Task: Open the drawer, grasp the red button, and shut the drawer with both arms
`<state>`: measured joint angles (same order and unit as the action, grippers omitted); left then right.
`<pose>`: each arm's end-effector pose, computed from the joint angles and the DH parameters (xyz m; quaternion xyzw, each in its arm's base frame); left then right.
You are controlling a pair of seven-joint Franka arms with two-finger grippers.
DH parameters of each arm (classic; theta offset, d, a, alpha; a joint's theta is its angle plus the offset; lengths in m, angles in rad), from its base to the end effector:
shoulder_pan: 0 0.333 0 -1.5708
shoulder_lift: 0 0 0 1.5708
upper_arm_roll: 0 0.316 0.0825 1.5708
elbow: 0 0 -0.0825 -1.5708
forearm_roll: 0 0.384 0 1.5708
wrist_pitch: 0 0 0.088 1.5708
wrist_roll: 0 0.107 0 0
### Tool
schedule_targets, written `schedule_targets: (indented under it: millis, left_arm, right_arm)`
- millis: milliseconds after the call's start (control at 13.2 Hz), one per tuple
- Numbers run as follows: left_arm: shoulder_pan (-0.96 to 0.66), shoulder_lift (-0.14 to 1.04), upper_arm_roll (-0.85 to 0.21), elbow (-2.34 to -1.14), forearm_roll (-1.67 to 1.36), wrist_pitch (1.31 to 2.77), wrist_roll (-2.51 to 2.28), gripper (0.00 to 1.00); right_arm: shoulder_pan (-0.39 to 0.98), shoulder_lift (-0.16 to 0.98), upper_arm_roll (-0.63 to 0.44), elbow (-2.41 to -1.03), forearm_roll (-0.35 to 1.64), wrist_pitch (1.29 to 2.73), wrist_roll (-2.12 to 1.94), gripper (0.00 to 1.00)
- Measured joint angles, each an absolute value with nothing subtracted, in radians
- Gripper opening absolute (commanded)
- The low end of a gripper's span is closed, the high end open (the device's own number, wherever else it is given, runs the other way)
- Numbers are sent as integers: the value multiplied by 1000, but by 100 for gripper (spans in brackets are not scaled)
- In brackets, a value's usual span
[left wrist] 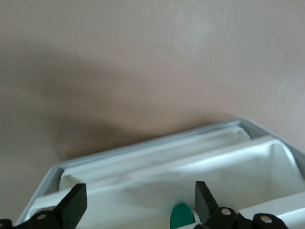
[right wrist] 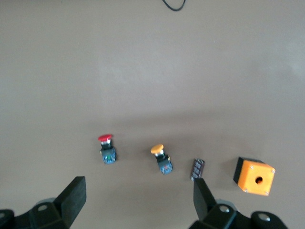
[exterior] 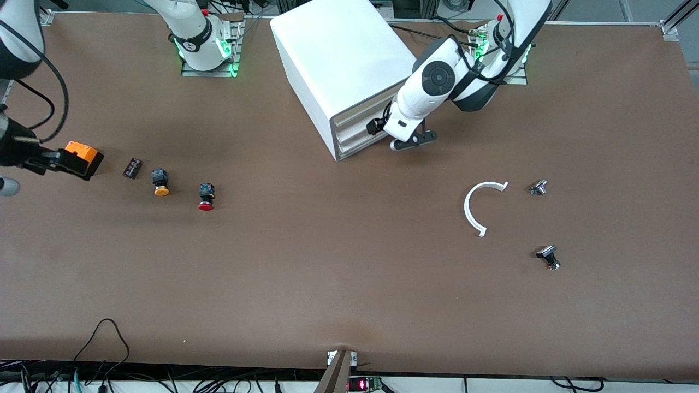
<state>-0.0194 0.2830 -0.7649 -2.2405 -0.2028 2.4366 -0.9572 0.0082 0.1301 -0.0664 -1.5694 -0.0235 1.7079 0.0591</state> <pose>0.3830 -0.3831 0.2763 0.9718 0.1711 -0.1308 0.0956 0.6020 -0.0350 0.5621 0.9983 -0.0568 0.0043 0.0159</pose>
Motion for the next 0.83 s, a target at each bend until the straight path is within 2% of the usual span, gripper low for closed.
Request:
schedule_targets:
  millis: [529,832]
  left_arm:
    - [28,247,-766,-2238,-204,2436,-919,100]
    - [100,180,-686,-2212,-204,2385,-744,100]
  right_arm:
    - [-1,77,-68,-1570,-24,1576,-14,100]
    - [-4,42,-96,-1569,-24,1528,-14,100]
